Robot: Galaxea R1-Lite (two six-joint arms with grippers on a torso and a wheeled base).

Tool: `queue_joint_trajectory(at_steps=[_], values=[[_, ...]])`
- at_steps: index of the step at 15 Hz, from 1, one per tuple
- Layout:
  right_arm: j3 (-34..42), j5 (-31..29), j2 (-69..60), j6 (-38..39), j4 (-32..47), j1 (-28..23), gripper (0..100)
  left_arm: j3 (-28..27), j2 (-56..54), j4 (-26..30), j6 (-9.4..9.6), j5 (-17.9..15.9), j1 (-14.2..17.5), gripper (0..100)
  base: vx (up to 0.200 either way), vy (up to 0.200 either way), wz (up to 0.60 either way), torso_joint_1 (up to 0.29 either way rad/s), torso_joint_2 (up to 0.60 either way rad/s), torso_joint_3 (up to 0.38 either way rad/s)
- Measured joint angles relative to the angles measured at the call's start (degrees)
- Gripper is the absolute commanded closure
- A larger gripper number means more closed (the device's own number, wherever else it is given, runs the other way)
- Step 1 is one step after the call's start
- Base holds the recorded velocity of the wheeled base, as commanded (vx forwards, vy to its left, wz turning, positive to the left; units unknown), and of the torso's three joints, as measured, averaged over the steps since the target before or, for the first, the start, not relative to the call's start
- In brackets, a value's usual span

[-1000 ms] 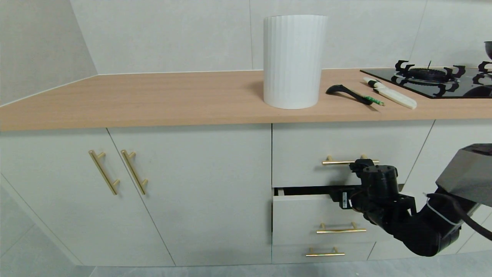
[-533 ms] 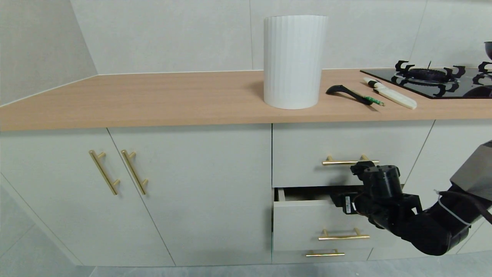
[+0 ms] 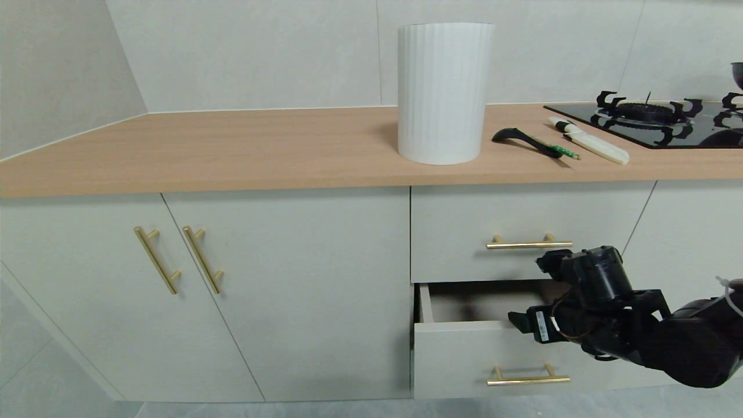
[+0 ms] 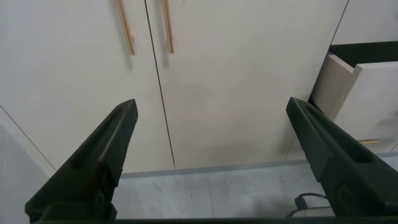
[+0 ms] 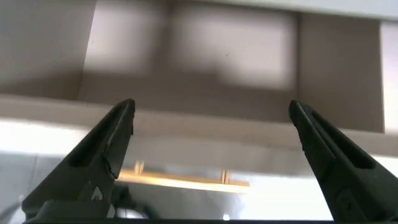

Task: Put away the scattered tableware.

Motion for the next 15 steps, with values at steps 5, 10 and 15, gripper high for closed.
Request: queue_joint_trajectory(at_steps=[5, 10, 15], values=[[-0.2, 0.0, -1.2, -0.2, 4.0, 1.6, 0, 0.0, 0.0, 0.0, -0.02, 0.0, 0.0, 0, 0.0, 0.0, 0.0, 0.0, 0.0, 0.0], [-0.3, 0.2, -1.7, -2.2, 9.8, 1.8, 0, 0.0, 0.0, 0.0, 0.0, 0.0, 0.0, 0, 0.0, 0.0, 0.0, 0.0, 0.0, 0.0], [-0.2, 0.3, -3.0, -3.3, 16.7, 2.8, 0, 0.0, 0.0, 0.0, 0.0, 0.0, 0.0, 0, 0.0, 0.0, 0.0, 0.0, 0.0, 0.0]])
